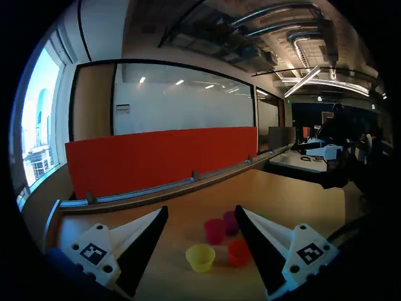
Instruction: Pour water
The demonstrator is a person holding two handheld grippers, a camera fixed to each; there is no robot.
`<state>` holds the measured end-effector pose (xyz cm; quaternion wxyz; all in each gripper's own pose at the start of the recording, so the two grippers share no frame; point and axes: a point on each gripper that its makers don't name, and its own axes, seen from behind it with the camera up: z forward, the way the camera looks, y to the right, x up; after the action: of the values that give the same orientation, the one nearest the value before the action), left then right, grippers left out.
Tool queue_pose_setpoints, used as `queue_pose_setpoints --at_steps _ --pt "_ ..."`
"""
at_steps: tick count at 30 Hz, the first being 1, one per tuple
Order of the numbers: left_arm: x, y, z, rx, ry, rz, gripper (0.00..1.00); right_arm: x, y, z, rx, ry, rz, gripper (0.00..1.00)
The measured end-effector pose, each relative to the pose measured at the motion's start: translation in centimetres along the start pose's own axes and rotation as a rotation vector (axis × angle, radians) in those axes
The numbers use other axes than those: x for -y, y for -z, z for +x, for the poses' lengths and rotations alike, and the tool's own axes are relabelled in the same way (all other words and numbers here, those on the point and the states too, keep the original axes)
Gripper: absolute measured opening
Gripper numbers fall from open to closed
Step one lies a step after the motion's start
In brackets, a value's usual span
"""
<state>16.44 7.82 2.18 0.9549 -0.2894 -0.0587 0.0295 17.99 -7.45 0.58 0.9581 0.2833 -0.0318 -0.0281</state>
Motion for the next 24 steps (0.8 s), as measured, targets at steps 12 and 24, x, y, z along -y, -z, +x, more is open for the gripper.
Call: queue_pose_setpoints --at_steps 12,24 --pt "-0.9 -0.8 0.5 0.008 0.011 -0.078 0.99 0.8 -0.3 0.8 0.004 0.019 0.069 0.99" --pt "-2.4 -0.8 -0.8 0.061 -0.016 -0.167 0.99 1.9 -0.7 -1.8 0.103 0.054 0.145 0.99"
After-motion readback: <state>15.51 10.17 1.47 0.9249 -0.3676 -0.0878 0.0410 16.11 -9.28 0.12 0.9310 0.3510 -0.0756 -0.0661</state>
